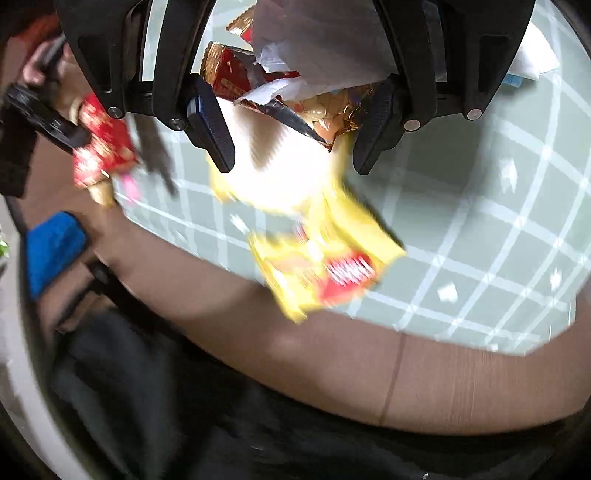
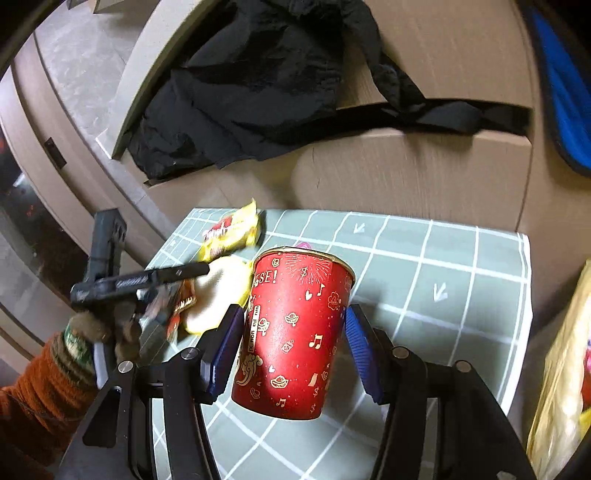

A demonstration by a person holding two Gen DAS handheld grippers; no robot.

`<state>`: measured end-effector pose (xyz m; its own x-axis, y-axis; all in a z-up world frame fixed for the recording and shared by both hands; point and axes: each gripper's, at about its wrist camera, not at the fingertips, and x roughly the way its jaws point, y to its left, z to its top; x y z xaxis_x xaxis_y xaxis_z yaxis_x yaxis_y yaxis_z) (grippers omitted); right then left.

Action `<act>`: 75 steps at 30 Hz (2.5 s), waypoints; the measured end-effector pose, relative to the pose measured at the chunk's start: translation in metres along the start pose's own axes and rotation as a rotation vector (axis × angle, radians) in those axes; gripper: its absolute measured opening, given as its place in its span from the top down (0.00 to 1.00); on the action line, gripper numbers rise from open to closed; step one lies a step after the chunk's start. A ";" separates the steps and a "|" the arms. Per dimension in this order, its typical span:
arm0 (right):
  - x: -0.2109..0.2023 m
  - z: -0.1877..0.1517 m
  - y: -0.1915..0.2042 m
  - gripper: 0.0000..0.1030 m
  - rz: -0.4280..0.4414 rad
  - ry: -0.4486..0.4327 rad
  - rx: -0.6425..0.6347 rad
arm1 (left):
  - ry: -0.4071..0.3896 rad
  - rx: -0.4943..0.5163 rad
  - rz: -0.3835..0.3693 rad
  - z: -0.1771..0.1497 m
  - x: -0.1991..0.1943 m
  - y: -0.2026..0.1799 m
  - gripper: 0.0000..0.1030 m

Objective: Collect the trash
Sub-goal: 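Grasp the red paper cup with the right tool while the left tool grasps the yellow snack wrapper, then lift the cup and wrapper and carry both over the yellow bag bin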

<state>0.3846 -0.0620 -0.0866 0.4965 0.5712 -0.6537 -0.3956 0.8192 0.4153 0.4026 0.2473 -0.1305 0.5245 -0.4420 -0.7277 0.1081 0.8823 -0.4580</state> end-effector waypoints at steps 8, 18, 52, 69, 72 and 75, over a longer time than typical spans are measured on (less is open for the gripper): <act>-0.020 -0.030 0.010 0.48 0.012 0.011 -0.032 | -0.117 0.041 0.042 -0.049 -0.054 -0.030 0.34; -0.026 -0.048 0.012 0.48 0.055 0.013 -0.023 | -0.198 -0.076 0.083 0.031 -0.036 0.009 0.32; -0.061 -0.050 0.020 0.48 0.053 -0.059 -0.061 | -0.256 0.086 0.248 0.011 -0.075 -0.067 0.94; -0.151 -0.003 0.053 0.48 -0.012 -0.296 -0.215 | -0.584 0.222 0.221 -0.044 -0.176 -0.184 0.94; -0.173 0.004 0.056 0.48 -0.039 -0.346 -0.239 | -0.615 0.245 0.204 -0.051 -0.181 -0.204 0.94; -0.191 0.010 0.054 0.48 -0.063 -0.386 -0.250 | -0.632 0.269 0.173 -0.056 -0.181 -0.226 0.94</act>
<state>0.2756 -0.1266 0.0669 0.7583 0.5372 -0.3694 -0.5058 0.8422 0.1865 0.2364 0.1186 0.0760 0.9340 -0.1855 -0.3052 0.1413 0.9768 -0.1612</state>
